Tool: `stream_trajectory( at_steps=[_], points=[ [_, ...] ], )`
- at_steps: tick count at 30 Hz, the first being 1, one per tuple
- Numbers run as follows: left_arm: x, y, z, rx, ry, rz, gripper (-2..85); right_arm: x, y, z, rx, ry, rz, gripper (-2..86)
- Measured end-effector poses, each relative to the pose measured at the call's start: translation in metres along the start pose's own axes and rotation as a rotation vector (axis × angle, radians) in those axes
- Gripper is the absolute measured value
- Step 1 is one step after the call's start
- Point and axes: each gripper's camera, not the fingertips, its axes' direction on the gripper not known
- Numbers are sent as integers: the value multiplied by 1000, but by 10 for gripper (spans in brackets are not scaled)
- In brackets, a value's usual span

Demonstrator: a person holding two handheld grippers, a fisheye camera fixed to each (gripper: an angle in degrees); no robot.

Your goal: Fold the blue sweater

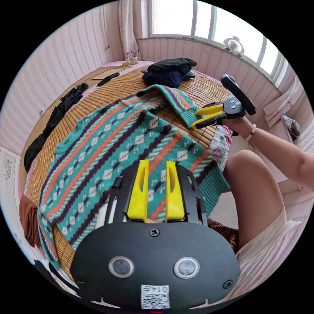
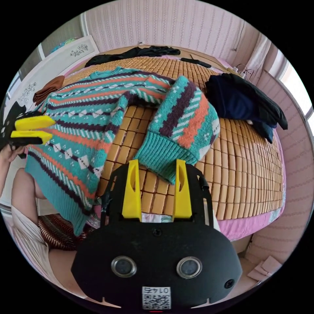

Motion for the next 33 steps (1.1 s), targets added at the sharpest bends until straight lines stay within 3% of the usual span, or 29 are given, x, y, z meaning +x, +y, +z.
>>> stream_trajectory(
  at_steps=[3, 5, 10, 12, 16, 19, 22, 26, 29, 33],
  points=[
    [-7, -59, 23, 17, -5, 11, 86, 23, 2, -9, 3, 12, -37, 55],
    [-12, -90, 36, 30, -7, 2, 83, 47, 4, -21, 10, -87, -21, 48],
    [-15, -147, 68, 2, -47, 34, 80, 188, 12, -121, 405, -373, 282, 32],
    [-17, -161, 85, -56, -55, 54, 73, 231, 7, -144, 478, -325, 361, 29],
    [-22, -166, 88, -45, -70, 43, 32, 290, -20, -142, 489, -401, 441, 27],
    [-27, -173, 85, -29, -43, 63, -1, 298, -45, -126, 379, -234, 429, 31],
    [-44, -185, 89, -21, 33, -16, -4, 316, -54, -88, 276, -234, 515, 45],
    [-71, -178, 63, 16, 122, -86, 22, 303, -31, -74, 309, -163, 627, 69],
    [-87, -125, 1, 83, 151, -45, 62, 245, 0, -80, 344, -147, 488, 88],
    [-121, 9, -71, -14, 76, -156, 94, 117, 38, -59, 204, -379, 251, 111]
  ],
)
